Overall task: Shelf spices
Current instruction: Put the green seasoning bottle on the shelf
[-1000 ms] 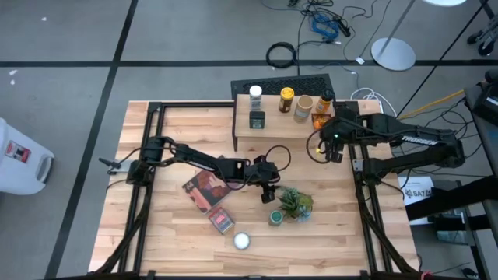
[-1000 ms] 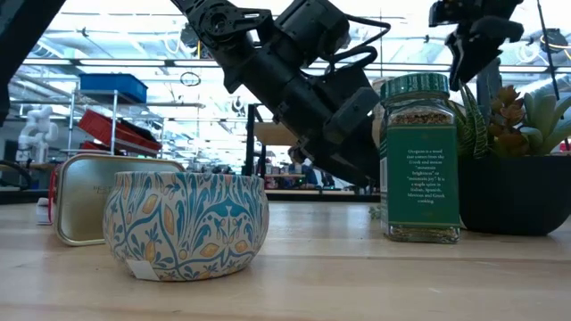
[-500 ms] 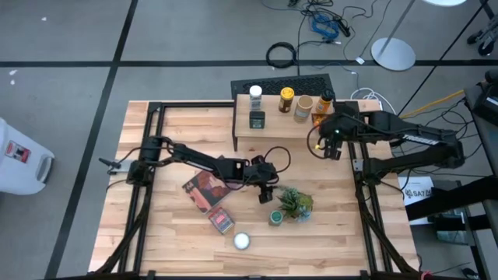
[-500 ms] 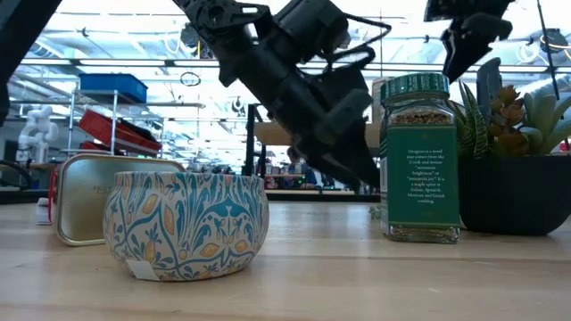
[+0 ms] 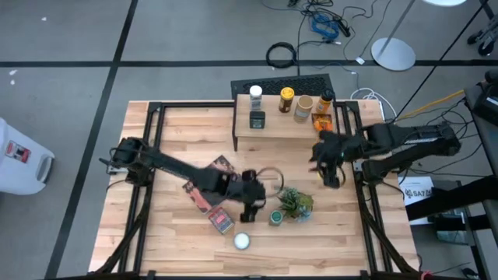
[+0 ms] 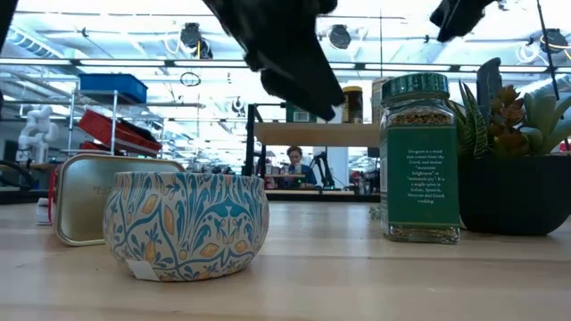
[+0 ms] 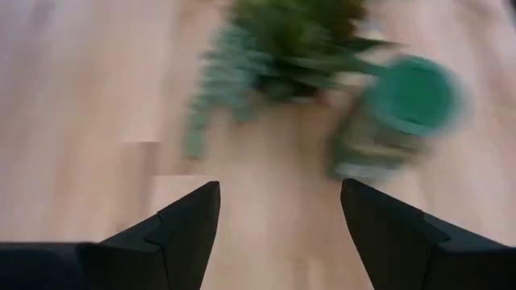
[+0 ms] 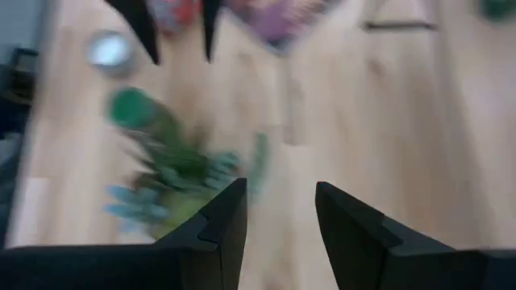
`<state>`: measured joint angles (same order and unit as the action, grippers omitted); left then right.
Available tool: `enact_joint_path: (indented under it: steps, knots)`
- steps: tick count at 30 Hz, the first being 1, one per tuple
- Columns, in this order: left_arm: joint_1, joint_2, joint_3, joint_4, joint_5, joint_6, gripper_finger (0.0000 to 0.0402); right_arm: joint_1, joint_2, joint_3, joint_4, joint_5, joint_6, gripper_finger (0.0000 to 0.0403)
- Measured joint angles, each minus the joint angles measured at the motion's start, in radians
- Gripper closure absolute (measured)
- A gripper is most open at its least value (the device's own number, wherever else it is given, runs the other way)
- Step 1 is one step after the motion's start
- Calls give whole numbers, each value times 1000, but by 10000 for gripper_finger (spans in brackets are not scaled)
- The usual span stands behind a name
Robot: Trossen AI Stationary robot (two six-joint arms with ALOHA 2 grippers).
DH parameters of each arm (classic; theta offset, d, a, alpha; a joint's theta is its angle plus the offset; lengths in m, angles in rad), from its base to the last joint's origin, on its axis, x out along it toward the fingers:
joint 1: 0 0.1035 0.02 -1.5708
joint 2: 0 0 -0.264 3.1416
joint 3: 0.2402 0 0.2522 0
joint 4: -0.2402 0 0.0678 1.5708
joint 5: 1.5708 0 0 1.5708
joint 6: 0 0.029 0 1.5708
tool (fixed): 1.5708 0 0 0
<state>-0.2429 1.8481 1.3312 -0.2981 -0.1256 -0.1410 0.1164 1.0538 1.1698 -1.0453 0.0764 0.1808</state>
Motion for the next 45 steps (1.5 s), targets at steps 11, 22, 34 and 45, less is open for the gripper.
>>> enact_joint_path:
  steps: [11,22,34,45]
  knots:
    - [-194,28,-129,313,-182,-34,133,350,261,0,180,82,175,266]
    - [-203,148,-272,645,-253,-104,133,516,501,0,377,136,313,266]
    - [-172,207,-274,773,-188,-27,133,542,760,-1,449,206,434,266]
    - [-119,208,-274,863,-20,18,133,537,844,-1,550,373,434,266]
